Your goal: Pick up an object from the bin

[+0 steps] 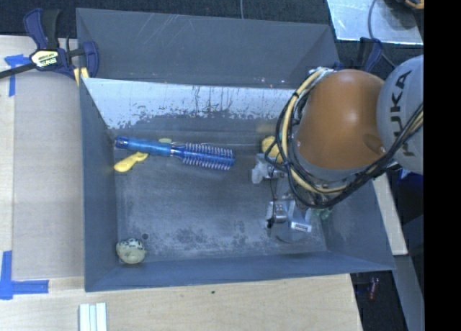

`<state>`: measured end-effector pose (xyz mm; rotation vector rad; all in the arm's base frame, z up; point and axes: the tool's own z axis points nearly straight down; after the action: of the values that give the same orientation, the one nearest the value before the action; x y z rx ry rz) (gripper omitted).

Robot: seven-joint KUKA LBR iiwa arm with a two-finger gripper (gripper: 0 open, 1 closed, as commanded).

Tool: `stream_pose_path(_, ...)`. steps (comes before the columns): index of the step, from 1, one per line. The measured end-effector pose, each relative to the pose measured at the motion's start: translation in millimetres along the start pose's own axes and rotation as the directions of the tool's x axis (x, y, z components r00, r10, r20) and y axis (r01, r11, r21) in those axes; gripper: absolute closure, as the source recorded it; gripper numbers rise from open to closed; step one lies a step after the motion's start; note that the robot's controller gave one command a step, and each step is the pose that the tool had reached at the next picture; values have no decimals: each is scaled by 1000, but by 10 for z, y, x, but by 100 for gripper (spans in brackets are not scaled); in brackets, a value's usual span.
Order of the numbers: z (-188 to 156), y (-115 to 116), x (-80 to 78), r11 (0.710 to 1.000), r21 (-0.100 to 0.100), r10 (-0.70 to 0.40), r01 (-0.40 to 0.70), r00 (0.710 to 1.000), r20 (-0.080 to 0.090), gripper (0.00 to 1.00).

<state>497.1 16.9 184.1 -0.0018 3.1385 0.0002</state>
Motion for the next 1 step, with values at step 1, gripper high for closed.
stream_pose_path(1, 13, -311, -230, 947, 0, -321, 321, 947, 1, 0)
